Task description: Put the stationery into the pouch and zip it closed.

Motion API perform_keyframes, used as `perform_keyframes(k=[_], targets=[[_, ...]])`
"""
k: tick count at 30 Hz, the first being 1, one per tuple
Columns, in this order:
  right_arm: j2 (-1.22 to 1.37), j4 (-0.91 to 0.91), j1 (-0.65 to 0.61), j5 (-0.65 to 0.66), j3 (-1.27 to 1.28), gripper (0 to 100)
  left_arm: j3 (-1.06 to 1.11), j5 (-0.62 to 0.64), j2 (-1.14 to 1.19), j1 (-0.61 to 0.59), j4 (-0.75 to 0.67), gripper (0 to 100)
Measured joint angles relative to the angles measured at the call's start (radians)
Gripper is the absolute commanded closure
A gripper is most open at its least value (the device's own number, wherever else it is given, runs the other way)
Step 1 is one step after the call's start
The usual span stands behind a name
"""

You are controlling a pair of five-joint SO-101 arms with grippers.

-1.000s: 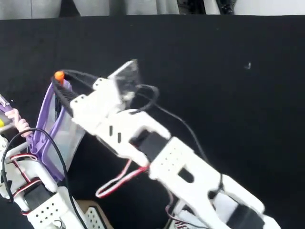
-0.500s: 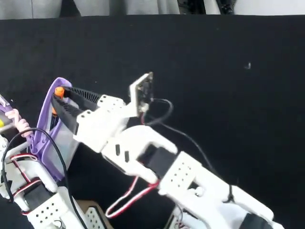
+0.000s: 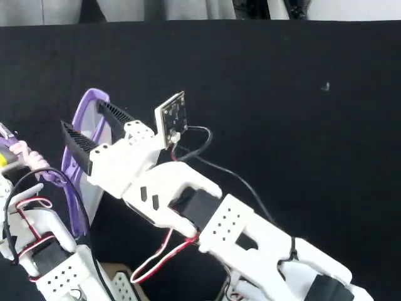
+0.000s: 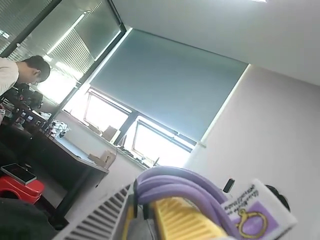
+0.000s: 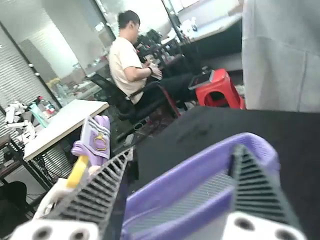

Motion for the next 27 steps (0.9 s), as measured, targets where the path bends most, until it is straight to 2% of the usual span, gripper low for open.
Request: perform_keyframes(k=[5, 10, 16, 22, 27], targets=[[-0.052, 0.008, 0.017, 0.080, 0.023, 76.0, 0.000, 0.000, 0.000, 0.000, 0.000, 97], [-0.161, 0.011, 0.087, 0.157, 0.026, 77.9, 0.000, 0.005, 0.000, -0.006, 0.000, 97], [-0.281, 0.021, 0.121, 0.384, 0.026, 77.9, 0.000, 0.005, 0.000, -0.006, 0.000, 97], [-0.318, 0.238, 0.178, 0.733, 0.026, 77.9, 0.000, 0.005, 0.000, -0.006, 0.000, 97], [-0.318, 0.431, 0.292, 0.792, 0.100, 77.9, 0.000, 0.005, 0.000, -0.006, 0.000, 97]])
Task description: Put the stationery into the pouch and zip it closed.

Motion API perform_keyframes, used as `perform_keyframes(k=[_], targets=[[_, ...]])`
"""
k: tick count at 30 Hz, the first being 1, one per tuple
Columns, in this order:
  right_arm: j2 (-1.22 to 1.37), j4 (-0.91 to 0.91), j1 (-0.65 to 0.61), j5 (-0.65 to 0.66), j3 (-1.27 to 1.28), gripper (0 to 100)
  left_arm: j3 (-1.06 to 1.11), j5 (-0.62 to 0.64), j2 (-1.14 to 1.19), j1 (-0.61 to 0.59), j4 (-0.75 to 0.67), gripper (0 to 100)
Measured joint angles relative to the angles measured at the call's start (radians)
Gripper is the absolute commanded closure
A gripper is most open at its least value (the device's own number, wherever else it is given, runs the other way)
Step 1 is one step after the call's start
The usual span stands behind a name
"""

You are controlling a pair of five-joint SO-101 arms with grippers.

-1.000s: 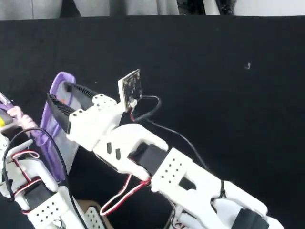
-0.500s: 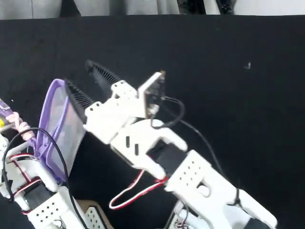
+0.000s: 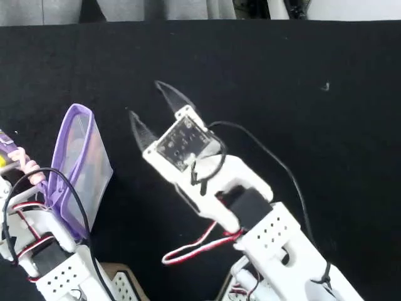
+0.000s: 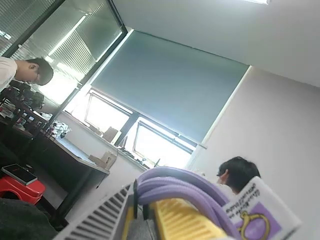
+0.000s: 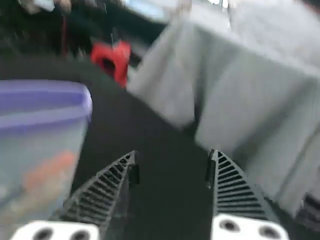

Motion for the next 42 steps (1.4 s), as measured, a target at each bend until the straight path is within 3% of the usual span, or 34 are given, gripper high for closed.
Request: perform_keyframes(k=[6, 11, 19, 22, 30, 35, 42], targets=[[0.000, 0.020, 0.028, 0.006, 0.176, 77.9, -0.091, 0.000, 0.000, 0.002, 0.000, 97], [0.000, -0.012, -0.040, 0.006, 0.218, 77.9, -0.255, -0.008, -0.005, 0.002, 0.000, 97], [0.000, -0.017, -0.069, -0.002, 0.218, 77.9, -0.477, -0.146, -0.012, 0.021, 0.000, 97], [0.000, -0.017, -0.118, -0.081, 0.218, 77.9, -0.488, -0.192, -0.012, 0.044, 0.000, 97], [0.000, -0.106, -0.354, -0.164, 0.232, 77.9, -0.537, -0.351, -0.006, 0.207, 0.000, 97], [0.000, -0.172, -0.390, -0.166, 0.269, 77.9, -0.628, -0.480, 0.031, 0.370, 0.002, 97], [-0.009, -0.175, -0.393, -0.166, 0.276, 77.9, -0.786, -0.589, 0.287, 0.537, 0.002, 97]])
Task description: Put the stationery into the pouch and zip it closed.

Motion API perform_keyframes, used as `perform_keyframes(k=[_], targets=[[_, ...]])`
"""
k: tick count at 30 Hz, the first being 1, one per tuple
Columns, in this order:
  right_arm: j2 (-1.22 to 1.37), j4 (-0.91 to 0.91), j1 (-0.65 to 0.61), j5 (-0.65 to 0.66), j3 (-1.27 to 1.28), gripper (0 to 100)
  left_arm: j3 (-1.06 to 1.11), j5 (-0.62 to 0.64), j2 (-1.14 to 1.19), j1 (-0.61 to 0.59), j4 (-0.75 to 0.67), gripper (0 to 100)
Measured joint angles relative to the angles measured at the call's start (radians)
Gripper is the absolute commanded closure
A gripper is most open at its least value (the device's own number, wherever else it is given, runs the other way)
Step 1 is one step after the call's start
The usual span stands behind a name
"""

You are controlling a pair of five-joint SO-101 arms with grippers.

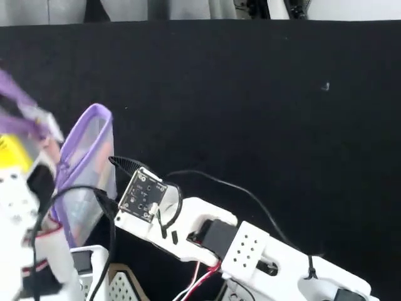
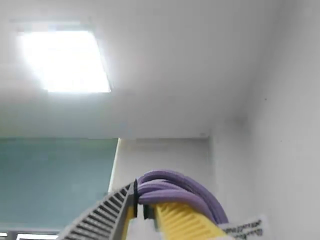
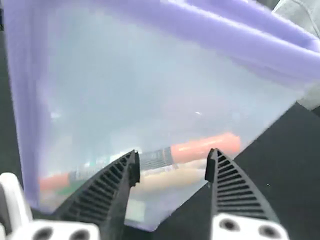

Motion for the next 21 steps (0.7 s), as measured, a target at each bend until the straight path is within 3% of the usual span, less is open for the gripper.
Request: perform_keyframes(k=[6, 11, 14, 21], targets=[[-0.178, 0.006, 0.072, 0.000, 0.078, 77.9, -0.160, 0.000, 0.178, 0.121, 0.120, 97], [-0.459, 0.173, 0.158, 0.000, 0.089, 77.9, -0.273, -0.008, 0.295, 0.190, 0.269, 97], [-0.618, 0.261, 0.167, 0.000, 0.107, 77.9, -0.290, -0.008, 0.336, 0.212, 0.281, 97], [-0.710, 0.221, 0.167, 0.028, 0.222, 77.9, -0.295, -0.084, 0.345, 0.308, 0.287, 97]])
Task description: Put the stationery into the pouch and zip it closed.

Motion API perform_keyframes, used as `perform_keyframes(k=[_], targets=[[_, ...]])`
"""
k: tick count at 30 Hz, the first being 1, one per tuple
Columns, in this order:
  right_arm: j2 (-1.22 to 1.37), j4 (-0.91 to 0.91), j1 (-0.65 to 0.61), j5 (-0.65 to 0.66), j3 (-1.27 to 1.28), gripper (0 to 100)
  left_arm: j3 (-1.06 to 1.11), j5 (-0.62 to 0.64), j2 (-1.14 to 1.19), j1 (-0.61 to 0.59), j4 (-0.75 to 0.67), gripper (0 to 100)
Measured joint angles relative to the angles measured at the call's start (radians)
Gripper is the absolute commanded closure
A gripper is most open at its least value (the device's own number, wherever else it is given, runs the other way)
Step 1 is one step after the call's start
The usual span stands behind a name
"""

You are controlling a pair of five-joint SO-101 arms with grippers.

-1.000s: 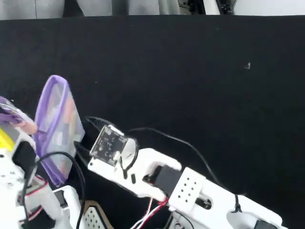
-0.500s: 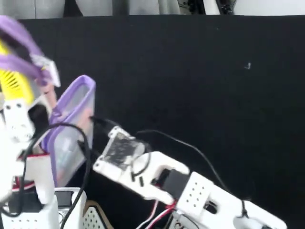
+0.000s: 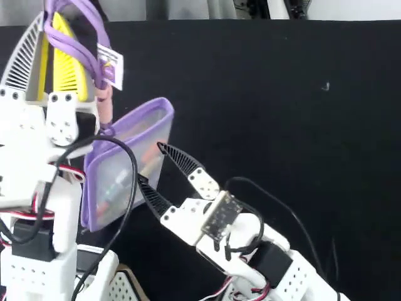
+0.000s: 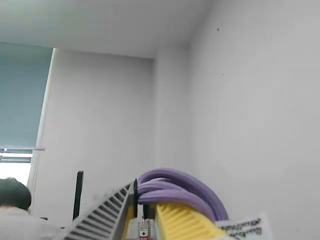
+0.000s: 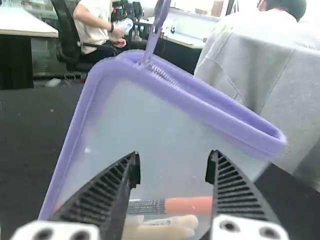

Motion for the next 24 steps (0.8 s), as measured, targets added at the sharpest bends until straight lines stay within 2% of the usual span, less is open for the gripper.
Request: perform_keyframes(k=[3, 8, 16, 21, 24], targets=[[-0.003, -0.015, 0.034, 0.023, 0.002, 77.9, -0.002, -0.061, 0.000, 0.051, 0.011, 97], [0.028, -0.100, 0.132, 0.029, 0.009, 77.9, -0.063, -0.078, 0.000, 0.106, 0.106, 97], [0.453, -0.318, 0.181, 0.029, -0.081, 77.9, -0.097, -0.078, 0.000, 0.140, 0.155, 97], [0.755, -0.315, 0.258, 0.031, -0.267, 77.9, -0.097, -0.080, 0.000, 0.152, 0.155, 97], [0.779, -0.227, 0.333, 0.031, -0.338, 77.9, -0.097, -0.081, 0.000, 0.150, 0.155, 97]])
